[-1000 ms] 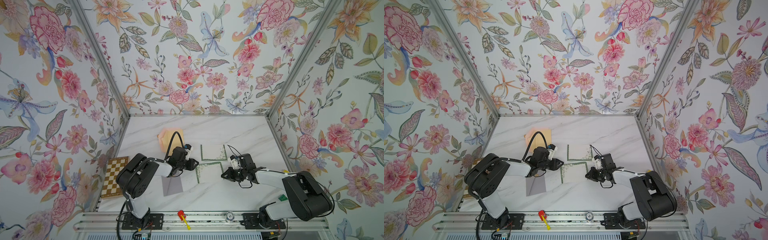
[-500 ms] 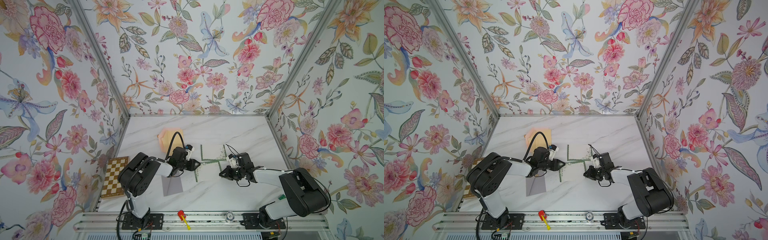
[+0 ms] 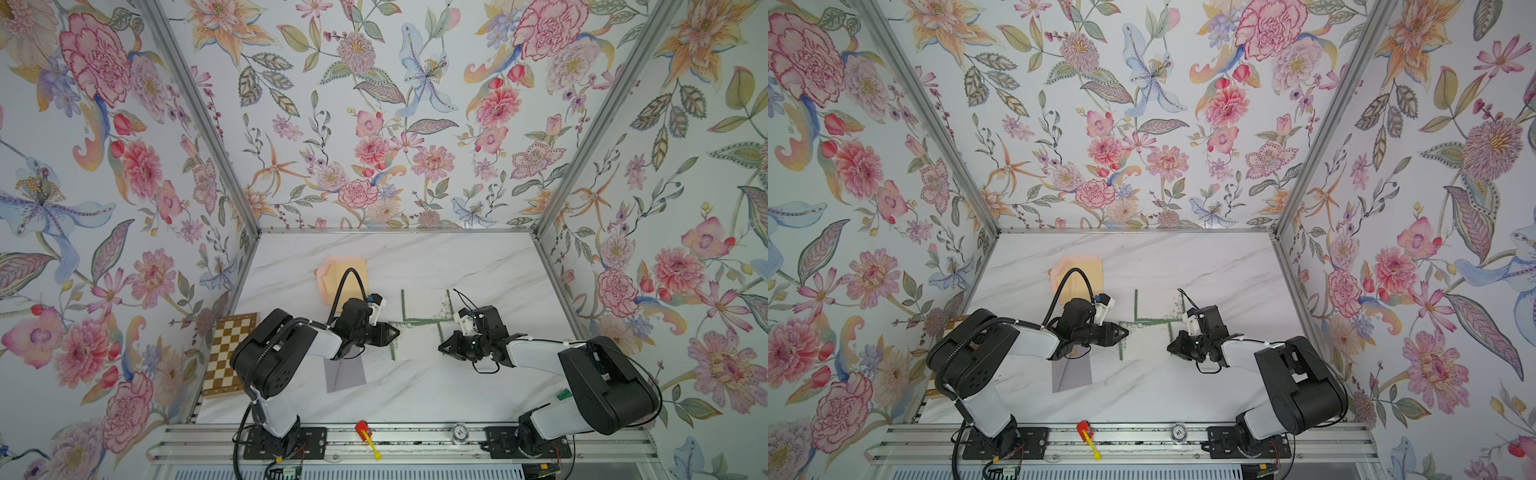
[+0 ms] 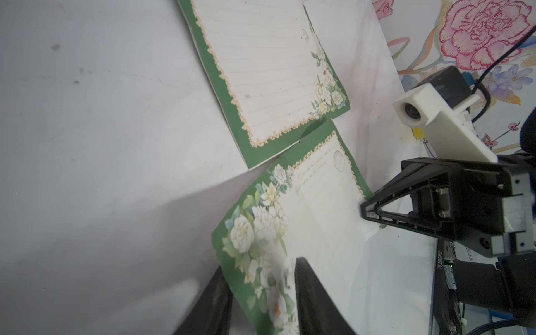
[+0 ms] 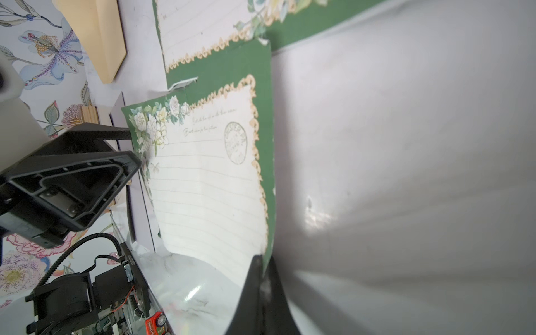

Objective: Fold the letter paper in half and place it into the envelope
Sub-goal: Move the letter paper to the center of the board, then fold the letter paper at the center of the board.

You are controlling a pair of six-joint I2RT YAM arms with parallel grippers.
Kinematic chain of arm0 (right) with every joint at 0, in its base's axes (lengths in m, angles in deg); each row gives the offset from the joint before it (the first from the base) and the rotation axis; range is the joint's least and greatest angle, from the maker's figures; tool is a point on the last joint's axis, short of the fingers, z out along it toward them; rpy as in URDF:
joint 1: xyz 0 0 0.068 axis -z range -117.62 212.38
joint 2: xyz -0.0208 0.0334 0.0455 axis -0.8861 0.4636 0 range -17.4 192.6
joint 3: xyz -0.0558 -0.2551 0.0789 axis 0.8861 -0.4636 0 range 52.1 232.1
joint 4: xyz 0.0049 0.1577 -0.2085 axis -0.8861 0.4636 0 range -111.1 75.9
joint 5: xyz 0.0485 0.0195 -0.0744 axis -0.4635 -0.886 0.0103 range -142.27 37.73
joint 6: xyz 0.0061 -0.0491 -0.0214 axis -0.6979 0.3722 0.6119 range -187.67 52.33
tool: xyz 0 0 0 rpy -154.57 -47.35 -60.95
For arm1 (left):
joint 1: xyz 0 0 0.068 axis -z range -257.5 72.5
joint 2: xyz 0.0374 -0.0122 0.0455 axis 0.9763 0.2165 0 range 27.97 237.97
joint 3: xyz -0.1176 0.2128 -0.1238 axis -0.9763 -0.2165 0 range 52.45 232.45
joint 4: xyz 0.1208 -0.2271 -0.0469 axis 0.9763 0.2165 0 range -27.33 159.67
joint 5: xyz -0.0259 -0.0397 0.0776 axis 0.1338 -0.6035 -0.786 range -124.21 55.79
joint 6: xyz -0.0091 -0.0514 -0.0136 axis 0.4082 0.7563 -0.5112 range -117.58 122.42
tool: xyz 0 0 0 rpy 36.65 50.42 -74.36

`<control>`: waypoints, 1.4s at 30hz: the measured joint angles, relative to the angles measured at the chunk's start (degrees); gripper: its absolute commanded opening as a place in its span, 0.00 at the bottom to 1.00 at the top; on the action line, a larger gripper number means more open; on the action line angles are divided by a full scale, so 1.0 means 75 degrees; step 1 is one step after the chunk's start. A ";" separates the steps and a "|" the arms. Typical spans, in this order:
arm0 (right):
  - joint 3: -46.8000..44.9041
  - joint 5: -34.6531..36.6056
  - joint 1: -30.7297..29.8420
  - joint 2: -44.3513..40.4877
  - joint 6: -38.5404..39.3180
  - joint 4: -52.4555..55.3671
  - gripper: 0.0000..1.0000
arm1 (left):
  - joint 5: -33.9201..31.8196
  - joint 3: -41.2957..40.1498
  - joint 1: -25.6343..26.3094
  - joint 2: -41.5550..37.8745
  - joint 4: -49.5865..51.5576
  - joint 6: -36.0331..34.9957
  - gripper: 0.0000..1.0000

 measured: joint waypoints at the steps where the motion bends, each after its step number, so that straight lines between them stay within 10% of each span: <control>1: 0.0000 0.0000 0.0000 0.0000 -0.0017 -0.0003 0.00 | 0.0000 -0.0055 0.0000 -0.0041 -0.0012 0.0041 0.39; 16: 0.0000 -0.0017 -0.0035 0.0073 -0.0015 -0.0160 0.00 | -0.0006 -0.0198 0.0003 -0.0061 0.0003 0.0323 0.12; 42: -0.0318 0.0321 -0.0650 0.0291 0.0041 -0.1483 0.00 | 0.0796 -0.0172 0.0280 -0.0090 -0.1751 0.1460 0.21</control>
